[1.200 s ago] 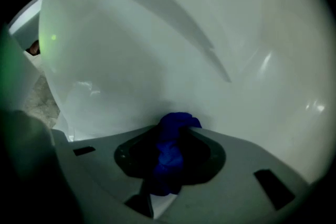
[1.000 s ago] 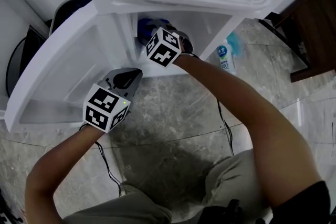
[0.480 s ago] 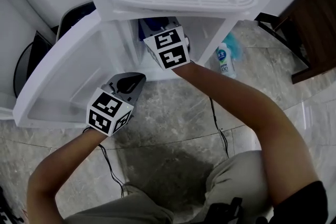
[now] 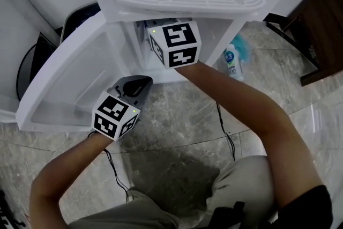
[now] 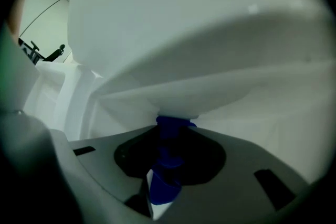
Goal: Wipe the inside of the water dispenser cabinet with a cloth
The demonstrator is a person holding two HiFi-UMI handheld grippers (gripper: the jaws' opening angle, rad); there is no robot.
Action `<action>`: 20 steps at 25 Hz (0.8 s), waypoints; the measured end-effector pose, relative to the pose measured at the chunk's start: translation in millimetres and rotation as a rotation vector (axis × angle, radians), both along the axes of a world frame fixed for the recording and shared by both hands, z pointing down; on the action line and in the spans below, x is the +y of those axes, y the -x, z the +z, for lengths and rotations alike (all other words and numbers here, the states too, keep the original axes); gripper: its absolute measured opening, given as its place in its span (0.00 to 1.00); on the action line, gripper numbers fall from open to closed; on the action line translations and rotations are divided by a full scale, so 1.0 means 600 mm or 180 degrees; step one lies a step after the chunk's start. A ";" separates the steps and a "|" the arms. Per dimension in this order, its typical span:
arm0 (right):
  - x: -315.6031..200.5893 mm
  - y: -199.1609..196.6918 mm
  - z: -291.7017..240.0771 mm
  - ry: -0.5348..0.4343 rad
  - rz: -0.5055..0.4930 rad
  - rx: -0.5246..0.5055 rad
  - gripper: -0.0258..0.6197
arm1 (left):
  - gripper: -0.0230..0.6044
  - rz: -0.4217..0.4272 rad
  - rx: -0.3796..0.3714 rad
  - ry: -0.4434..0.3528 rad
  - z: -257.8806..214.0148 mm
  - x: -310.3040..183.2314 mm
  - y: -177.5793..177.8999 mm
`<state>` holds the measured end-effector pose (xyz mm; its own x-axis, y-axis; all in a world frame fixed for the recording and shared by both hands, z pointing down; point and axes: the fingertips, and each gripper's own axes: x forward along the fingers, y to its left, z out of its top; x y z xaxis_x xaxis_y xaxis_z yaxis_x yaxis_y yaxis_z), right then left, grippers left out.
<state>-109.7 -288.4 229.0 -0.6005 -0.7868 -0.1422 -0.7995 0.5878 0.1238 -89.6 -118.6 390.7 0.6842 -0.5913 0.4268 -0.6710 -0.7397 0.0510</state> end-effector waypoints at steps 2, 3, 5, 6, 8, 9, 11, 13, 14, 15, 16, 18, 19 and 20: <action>-0.002 0.001 0.001 0.0005 0.0009 -0.0003 0.18 | 0.04 0.0001 0.0014 -0.0004 -0.001 -0.002 -0.002; -0.004 0.002 0.001 -0.0001 0.0015 0.0003 0.18 | 0.05 0.0002 0.0023 -0.0003 -0.001 -0.002 -0.003; -0.008 0.005 0.003 -0.0023 0.0038 0.0018 0.18 | 0.05 0.0002 0.0041 0.0013 0.002 -0.002 -0.006; -0.013 0.005 0.004 -0.0030 0.0060 0.0014 0.18 | 0.05 0.0005 0.0045 0.0025 0.004 -0.001 -0.007; -0.027 0.006 0.006 -0.0023 0.0144 -0.0029 0.18 | 0.05 0.0013 0.0036 0.0052 0.007 0.000 -0.006; -0.035 0.007 0.008 -0.0010 0.0199 -0.0055 0.18 | 0.04 0.0010 0.0030 0.0063 0.008 0.000 -0.004; -0.052 0.008 0.010 0.0020 0.0290 -0.0096 0.18 | 0.05 -0.0003 0.0041 0.0069 0.006 0.000 -0.004; -0.066 0.007 0.009 0.0022 0.0351 -0.0112 0.18 | 0.04 -0.0005 0.0067 0.0050 0.000 -0.001 -0.008; -0.071 0.007 0.008 0.0012 0.0370 -0.0108 0.18 | 0.05 -0.0004 0.0076 0.0041 -0.003 -0.002 -0.009; -0.074 0.008 0.008 -0.0001 0.0377 -0.0098 0.18 | 0.05 -0.0006 0.0081 0.0036 -0.004 -0.002 -0.008; -0.074 0.008 0.007 -0.0011 0.0373 -0.0087 0.18 | 0.05 -0.0009 0.0082 0.0037 -0.004 -0.002 -0.007; -0.067 0.009 0.007 -0.0004 0.0345 -0.0068 0.18 | 0.04 -0.0013 0.0081 0.0044 -0.003 0.001 -0.006; -0.060 0.010 0.008 0.0003 0.0318 -0.0060 0.18 | 0.05 -0.0011 0.0080 0.0048 -0.002 0.002 -0.006; -0.051 0.011 0.009 0.0004 0.0283 -0.0053 0.18 | 0.05 -0.0009 0.0080 0.0052 -0.001 0.003 -0.005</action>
<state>-116.1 -318.8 234.4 -0.5259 -0.8371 -0.1505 -0.8504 0.5146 0.1095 -86.3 -116.8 389.9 0.6932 -0.5864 0.4190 -0.6715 -0.7367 0.0799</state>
